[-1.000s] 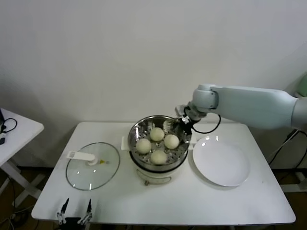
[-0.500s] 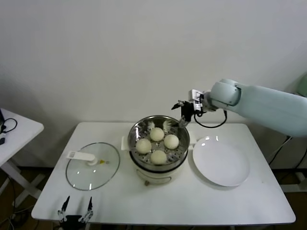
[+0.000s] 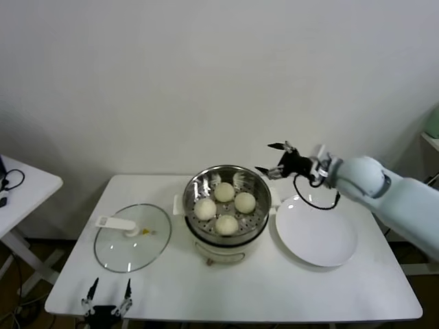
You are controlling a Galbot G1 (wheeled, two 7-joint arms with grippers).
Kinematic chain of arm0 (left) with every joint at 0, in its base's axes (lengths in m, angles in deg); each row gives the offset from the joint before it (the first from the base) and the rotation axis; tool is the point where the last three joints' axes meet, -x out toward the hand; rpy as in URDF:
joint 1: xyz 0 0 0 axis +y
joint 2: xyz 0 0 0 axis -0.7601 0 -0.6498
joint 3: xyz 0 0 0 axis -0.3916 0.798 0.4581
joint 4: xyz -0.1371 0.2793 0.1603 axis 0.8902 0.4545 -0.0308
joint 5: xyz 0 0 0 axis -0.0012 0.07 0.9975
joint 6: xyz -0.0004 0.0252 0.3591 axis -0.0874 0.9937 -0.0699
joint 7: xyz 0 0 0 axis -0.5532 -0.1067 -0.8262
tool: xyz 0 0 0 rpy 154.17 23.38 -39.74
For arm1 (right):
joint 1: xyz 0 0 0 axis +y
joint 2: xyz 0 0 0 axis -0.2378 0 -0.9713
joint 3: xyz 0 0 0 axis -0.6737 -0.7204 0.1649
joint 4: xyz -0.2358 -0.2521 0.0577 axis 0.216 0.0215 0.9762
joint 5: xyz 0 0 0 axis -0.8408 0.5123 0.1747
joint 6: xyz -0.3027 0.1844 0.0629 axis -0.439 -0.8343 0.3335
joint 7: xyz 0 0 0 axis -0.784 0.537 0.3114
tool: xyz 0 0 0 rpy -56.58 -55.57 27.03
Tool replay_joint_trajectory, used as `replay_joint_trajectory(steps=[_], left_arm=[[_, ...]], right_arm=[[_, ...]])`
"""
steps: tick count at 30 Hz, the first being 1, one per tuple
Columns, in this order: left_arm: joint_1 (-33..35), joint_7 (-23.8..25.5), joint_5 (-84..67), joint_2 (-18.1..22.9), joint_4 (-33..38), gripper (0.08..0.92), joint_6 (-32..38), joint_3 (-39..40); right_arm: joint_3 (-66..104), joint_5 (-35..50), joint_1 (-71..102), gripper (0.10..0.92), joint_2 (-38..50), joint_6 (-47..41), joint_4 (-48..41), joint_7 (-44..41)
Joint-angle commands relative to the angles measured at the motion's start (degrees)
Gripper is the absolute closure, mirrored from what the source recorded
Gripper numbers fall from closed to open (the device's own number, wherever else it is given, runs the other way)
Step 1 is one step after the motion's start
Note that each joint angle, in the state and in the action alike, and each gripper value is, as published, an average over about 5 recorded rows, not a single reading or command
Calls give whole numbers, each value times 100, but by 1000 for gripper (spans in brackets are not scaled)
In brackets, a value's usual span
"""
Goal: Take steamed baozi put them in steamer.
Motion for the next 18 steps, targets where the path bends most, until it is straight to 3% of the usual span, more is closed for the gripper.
replay_joint_trajectory(steps=[1,7,18], left_arm=[[-38,-39,-68,19,60,177,2,14],[-50,-45,-123,41,113,177,2,63],[-53,-60,-183,78,225,177,-55,166]], right_arm=[[5904,-952,6945,203,-113,1208,1306,1040],[6837,-1584,8732,203,-1272,2208,1442,872],[6720,-1505,9924,203,-2969,4062,828,562]])
